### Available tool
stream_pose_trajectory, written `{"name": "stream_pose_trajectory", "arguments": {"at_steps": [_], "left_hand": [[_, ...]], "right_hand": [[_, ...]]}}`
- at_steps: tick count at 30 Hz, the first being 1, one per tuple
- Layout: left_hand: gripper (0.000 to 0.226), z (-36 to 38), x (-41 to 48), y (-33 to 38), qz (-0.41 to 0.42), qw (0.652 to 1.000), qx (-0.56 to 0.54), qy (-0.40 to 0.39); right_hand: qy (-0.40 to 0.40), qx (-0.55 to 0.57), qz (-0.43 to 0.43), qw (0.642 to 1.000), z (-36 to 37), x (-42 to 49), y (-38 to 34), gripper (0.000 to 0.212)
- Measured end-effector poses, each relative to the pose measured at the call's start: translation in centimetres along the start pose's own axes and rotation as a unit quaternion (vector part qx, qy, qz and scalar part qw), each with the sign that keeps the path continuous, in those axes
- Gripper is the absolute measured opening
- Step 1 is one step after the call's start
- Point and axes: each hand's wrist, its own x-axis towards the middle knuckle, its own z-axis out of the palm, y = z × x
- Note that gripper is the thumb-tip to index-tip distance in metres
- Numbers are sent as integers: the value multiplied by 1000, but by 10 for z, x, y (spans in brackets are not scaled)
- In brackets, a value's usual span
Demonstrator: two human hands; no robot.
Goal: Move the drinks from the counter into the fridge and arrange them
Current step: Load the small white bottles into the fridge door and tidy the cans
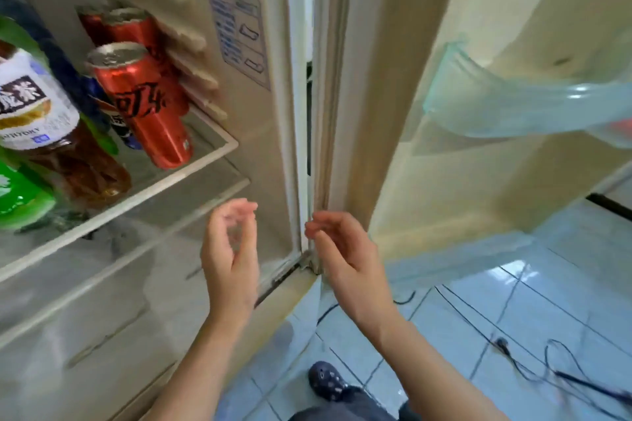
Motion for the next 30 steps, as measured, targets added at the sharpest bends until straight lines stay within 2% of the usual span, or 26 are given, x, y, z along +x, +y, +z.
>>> {"name": "stream_pose_trajectory", "arguments": {"at_steps": [3, 6, 8, 10, 12, 16, 20, 22, 24, 27, 30], "left_hand": [[11, 22, -35, -14, -60, 994, -21, -94], [12, 47, -71, -31, -119, 968, -19, -222], [11, 67, -95, -42, -155, 930, -2, -332], [20, 86, -121, -51, -172, 887, 24, -428], [22, 104, -148, -56, -201, 840, 51, -501], [9, 135, -202, -65, -222, 741, 130, -621], [15, 154, -259, -72, -203, 646, 222, -701], [13, 162, -291, -74, -197, 602, 257, -730], [13, 173, -328, -73, -182, 558, 294, -754], [17, 193, -395, -64, -158, 499, 336, -783], [16, 214, -474, -45, -156, 466, 353, -796]], "right_hand": [[72, -34, 56, 995, -41, -39, 19, 14], [158, -81, 128, 976, -88, -84, 45, 19], [208, -120, 197, 950, -120, -119, 65, 20], [246, -151, 270, 919, -147, -160, 86, 20], [278, -170, 344, 881, -170, -204, 104, 17], [340, -176, 461, 800, -201, -305, 133, 14], [420, -115, 550, 712, -206, -411, 152, 19], [431, -93, 584, 681, -203, -458, 156, 15], [430, -75, 607, 664, -202, -504, 159, 9], [445, -38, 632, 633, -207, -578, 160, 11], [460, -20, 651, 604, -224, -654, 159, 20]]}}
